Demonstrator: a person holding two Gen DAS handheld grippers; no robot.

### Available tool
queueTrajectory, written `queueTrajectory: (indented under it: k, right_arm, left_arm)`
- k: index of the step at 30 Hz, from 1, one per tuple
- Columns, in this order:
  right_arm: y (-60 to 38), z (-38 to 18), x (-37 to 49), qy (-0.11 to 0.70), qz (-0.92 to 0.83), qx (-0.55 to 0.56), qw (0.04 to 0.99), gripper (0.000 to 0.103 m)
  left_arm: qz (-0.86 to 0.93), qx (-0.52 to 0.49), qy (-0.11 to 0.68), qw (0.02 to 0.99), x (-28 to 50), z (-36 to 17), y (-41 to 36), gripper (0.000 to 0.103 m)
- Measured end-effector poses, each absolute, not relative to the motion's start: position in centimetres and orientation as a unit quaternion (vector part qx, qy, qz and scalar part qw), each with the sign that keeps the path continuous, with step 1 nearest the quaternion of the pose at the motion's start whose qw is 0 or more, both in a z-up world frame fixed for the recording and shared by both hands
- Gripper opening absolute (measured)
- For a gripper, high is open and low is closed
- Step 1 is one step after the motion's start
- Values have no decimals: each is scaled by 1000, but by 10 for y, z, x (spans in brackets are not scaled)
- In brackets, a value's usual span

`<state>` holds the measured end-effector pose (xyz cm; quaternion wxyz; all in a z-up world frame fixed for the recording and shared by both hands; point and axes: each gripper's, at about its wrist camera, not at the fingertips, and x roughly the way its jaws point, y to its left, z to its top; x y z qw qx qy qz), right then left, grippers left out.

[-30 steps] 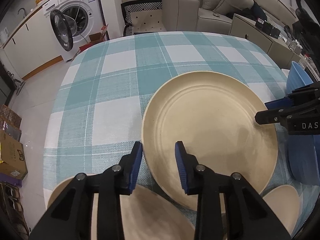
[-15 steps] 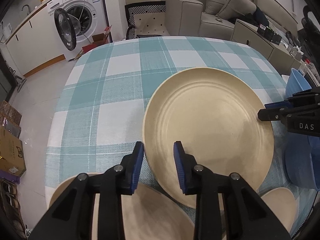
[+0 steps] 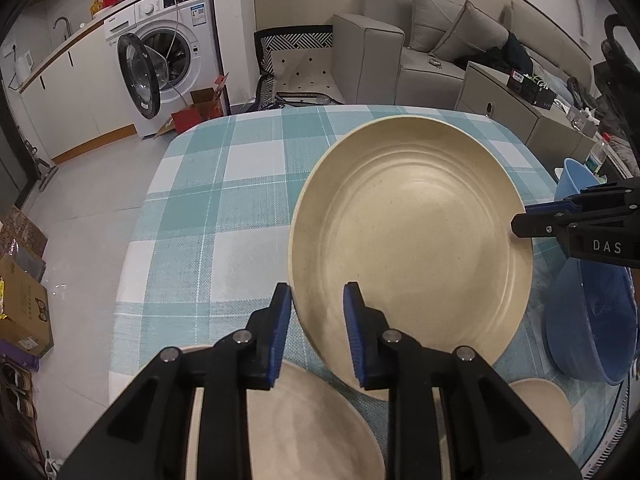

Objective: Organize plates and bowls

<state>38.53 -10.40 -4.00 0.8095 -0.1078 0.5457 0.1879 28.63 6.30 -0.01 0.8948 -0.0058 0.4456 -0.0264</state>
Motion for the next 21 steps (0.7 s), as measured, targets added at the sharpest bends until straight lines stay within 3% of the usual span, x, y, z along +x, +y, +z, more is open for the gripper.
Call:
queueTrajectory:
  k: [21]
  right_arm:
    - [-108, 17, 313, 487, 214, -122, 838, 16]
  left_arm:
    - [-11, -3, 385, 923, 224, 46, 64, 25]
